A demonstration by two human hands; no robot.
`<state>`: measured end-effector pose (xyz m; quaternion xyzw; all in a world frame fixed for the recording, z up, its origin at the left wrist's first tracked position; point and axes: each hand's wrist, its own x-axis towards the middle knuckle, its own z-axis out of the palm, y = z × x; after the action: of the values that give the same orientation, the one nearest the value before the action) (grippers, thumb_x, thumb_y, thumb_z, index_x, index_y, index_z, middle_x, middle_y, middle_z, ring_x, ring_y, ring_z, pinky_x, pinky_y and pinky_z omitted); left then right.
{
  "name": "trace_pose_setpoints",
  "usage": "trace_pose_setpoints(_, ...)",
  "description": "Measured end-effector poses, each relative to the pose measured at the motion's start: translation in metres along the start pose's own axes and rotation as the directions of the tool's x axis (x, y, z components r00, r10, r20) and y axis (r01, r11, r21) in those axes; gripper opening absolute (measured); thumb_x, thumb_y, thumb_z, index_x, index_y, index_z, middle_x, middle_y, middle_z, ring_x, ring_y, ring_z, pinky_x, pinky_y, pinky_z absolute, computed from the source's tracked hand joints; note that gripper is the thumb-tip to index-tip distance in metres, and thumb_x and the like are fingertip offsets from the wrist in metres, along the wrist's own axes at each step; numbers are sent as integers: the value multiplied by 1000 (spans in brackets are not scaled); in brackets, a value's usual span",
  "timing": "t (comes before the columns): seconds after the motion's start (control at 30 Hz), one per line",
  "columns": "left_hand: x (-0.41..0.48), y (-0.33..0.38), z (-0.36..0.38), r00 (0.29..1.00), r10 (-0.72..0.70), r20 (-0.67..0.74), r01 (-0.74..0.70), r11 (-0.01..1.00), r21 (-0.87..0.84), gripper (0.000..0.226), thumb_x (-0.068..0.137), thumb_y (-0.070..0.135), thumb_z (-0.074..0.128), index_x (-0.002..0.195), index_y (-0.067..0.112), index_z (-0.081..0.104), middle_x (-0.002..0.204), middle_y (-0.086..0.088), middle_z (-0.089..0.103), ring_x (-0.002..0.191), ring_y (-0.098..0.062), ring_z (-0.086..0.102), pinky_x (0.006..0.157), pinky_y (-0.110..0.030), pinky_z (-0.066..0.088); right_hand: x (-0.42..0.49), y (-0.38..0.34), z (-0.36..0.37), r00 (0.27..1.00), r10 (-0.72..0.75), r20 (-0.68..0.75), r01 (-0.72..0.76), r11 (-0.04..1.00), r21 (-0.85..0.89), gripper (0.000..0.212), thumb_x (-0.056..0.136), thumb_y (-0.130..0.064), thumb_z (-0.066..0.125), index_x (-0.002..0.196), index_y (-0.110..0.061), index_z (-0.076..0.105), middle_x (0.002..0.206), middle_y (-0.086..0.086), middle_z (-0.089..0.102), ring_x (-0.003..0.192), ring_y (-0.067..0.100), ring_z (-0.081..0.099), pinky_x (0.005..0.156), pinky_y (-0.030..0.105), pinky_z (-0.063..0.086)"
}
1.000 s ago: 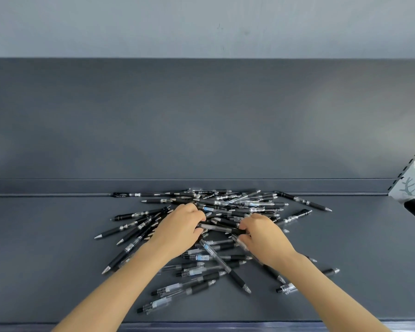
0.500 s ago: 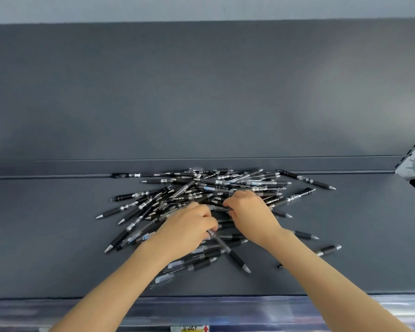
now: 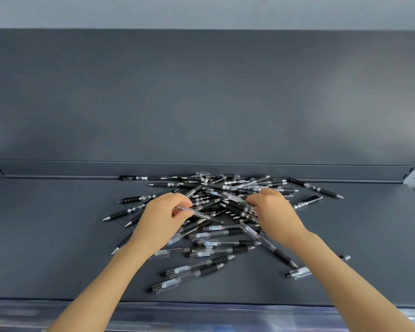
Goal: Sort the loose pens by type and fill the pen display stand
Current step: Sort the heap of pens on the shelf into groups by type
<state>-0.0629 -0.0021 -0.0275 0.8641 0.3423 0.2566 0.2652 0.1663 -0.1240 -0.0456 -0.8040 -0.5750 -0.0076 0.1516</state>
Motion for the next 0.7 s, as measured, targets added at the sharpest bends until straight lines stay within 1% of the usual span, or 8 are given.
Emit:
trace_pose_setpoints(0.1, 3, 10, -5, 968, -212, -137, 156, 928, -337, 15, 82, 11, 71, 87, 24, 65, 83, 9, 68, 72, -2, 61, 65, -14, 48, 13, -4, -3, 999, 37, -28, -36, 999, 12, 23, 73, 17, 45, 74, -4, 54, 73, 6, 45, 72, 25, 41, 50, 31, 27)
trace_pose_setpoints(0.17, 6, 16, -6, 927, -343, -150, 210, 808, -551, 20, 82, 8, 70, 92, 23, 64, 86, 6, 70, 76, -3, 64, 68, -16, 49, 25, -10, -2, 999, 22, -23, -21, 999, 26, 23, 71, 17, 43, 66, -6, 41, 65, 4, 36, 66, 25, 36, 48, 32, 23)
trace_pose_setpoints(0.23, 9, 18, -6, 892, -429, -142, 237, 712, -661, 18, 83, 8, 68, 92, 22, 65, 87, 4, 71, 81, -5, 66, 72, -18, 49, 33, -15, 3, 1000, 3, -1, -3, 1000, 17, 24, 72, 15, 43, 65, -8, 38, 63, 4, 36, 62, 25, 35, 49, 34, 24)
trace_pose_setpoints(0.3, 11, 18, -4, 886, -449, -117, 237, 655, -718, 14, 86, 6, 65, 90, 19, 67, 86, 0, 72, 86, -14, 69, 78, -27, 54, 37, -18, 7, 1000, -5, 29, 5, 1000, -9, 22, 76, 13, 44, 69, -8, 45, 67, 6, 45, 62, 25, 42, 51, 33, 35)
trace_pose_setpoints(0.37, 11, 20, -3, 889, -450, -81, 237, 606, -760, 13, 88, 3, 63, 90, 15, 67, 87, -5, 72, 87, -19, 70, 78, -30, 57, 40, -19, 10, 999, -19, 47, 22, 998, -52, 18, 80, 11, 48, 81, -5, 56, 80, 9, 56, 73, 26, 52, 57, 34, 47)
trace_pose_setpoints(0.53, 12, 18, -5, 898, -432, -87, 223, 616, -756, 12, 89, 3, 61, 91, 14, 67, 89, -9, 71, 86, -19, 71, 76, -30, 59, 44, -21, 10, 994, -46, 99, 66, 977, -201, 16, 86, 3, 50, 97, -6, 57, 95, 10, 53, 96, 28, 51, 69, 30, 37)
trace_pose_setpoints(0.63, 12, 14, -9, 894, -434, -108, 212, 625, -752, 9, 89, 3, 61, 91, 12, 65, 89, -11, 70, 88, -20, 70, 76, -31, 59, 45, -24, 6, 991, -33, 128, 64, 968, -243, 19, 87, -2, 46, 103, -7, 57, 105, 11, 55, 103, 29, 50, 78, 34, 42)
trace_pose_setpoints(0.7, 11, 12, -11, 892, -435, -120, 205, 627, -752, 7, 88, 2, 62, 88, 9, 63, 87, -11, 70, 89, -21, 70, 78, -33, 59, 44, -23, 1, 990, -5, 144, 32, 982, -186, 13, 89, -6, 46, 95, -7, 57, 101, 12, 54, 102, 31, 50, 82, 37, 46)
